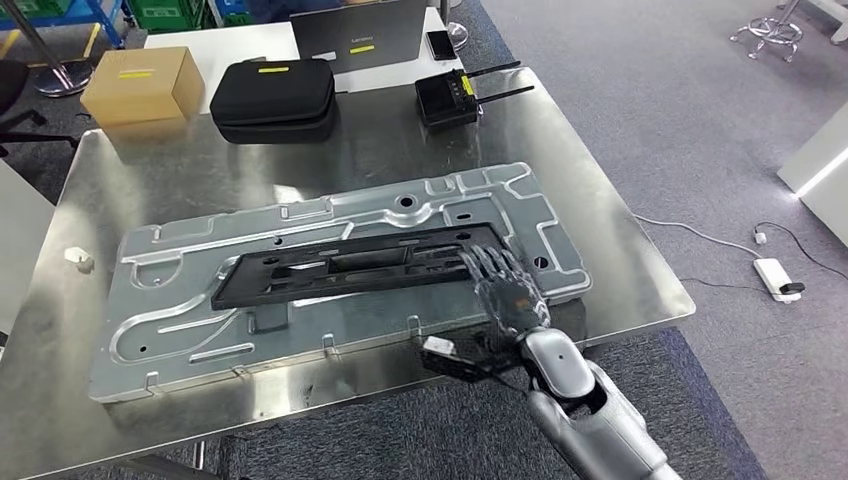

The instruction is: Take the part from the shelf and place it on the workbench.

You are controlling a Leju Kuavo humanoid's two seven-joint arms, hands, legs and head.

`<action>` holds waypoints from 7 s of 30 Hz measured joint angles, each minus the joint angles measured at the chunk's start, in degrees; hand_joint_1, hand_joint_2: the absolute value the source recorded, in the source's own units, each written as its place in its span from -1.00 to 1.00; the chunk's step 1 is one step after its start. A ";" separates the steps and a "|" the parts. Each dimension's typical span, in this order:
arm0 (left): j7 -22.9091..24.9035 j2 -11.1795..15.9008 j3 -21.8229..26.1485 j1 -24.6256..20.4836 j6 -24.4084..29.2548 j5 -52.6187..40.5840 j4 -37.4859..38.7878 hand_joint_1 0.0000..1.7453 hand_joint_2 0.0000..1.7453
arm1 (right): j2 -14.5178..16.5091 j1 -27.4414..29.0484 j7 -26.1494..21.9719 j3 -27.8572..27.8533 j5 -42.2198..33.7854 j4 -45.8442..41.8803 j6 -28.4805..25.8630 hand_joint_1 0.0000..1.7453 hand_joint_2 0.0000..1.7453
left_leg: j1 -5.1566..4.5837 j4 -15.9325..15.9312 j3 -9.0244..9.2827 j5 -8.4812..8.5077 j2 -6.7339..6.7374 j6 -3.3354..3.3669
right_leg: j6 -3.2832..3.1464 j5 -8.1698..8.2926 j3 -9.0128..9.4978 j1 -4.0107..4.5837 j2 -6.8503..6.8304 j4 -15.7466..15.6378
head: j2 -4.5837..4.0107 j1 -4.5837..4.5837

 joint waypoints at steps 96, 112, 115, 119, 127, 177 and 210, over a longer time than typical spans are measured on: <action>3.46 -0.60 3.69 0.36 4.12 -1.31 -0.11 -1.00 -1.00 | 13.06 34.87 -29.70 -17.01 -34.08 -40.24 -29.88 -1.00 -1.00 | -0.24 9.48 -5.28 -6.73 1.20 -0.98 | -1.53 -1.80 2.07 -0.58 -0.30 -0.02 | 0.00 -0.02; 3.54 -0.49 4.73 0.21 4.26 -1.03 -0.17 -1.00 -1.00 | 13.72 36.18 -29.66 -17.46 -34.82 -40.26 -30.60 -1.00 -1.00 | -0.67 -2.37 4.48 -1.88 1.79 2.63 | 1.79 -7.18 -6.22 -0.38 -0.17 12.27 | 0.00 0.17; 3.56 -0.51 4.77 0.24 4.29 -1.03 -0.17 -1.00 -1.00 | 13.72 36.39 -29.63 -17.57 -34.82 -40.26 -30.65 -1.00 -1.00 | -0.65 -1.58 1.96 -0.35 1.85 2.33 | 2.24 -6.52 -4.85 -0.70 -0.18 16.12 | 0.00 0.17; 3.56 -0.74 4.80 0.24 4.34 -1.03 -0.17 -1.00 -1.00 | 13.72 36.39 -29.63 -17.59 -34.82 -40.27 -30.73 -1.00 -1.00 | -0.70 0.31 -0.75 0.75 1.74 1.30 | 1.70 -4.39 5.11 -0.59 -0.08 2.04 | 0.00 0.14; 3.56 -0.84 4.82 0.54 4.63 -1.01 -0.17 -1.00 -1.00 | 13.84 36.72 -29.52 -17.81 -34.99 -40.30 -30.89 -1.00 -1.00 | -0.44 10.88 -4.91 -8.09 1.32 -1.00 | -1.41 -1.54 1.77 -0.43 -0.32 -0.14 | 0.00 0.06; 4.10 -0.97 4.97 0.35 4.55 -1.01 -0.33 -1.00 -1.00 | 14.05 37.67 -28.58 -25.51 -38.70 -40.71 -28.74 -1.00 -1.00 | -0.93 -1.20 0.20 0.54 1.83 2.97 | 2.37 -5.39 -2.47 -0.76 -0.17 13.50 | 0.00 0.00; 4.13 -1.09 6.14 0.45 4.59 -0.68 -0.37 -1.00 -1.00 | 14.43 39.23 -31.88 -30.08 -43.89 -41.94 -24.21 -1.00 -1.00 | -1.25 -0.83 1.41 -1.11 1.81 3.41 | 2.21 -5.15 -1.57 -0.58 -0.17 10.93 | 0.00 0.29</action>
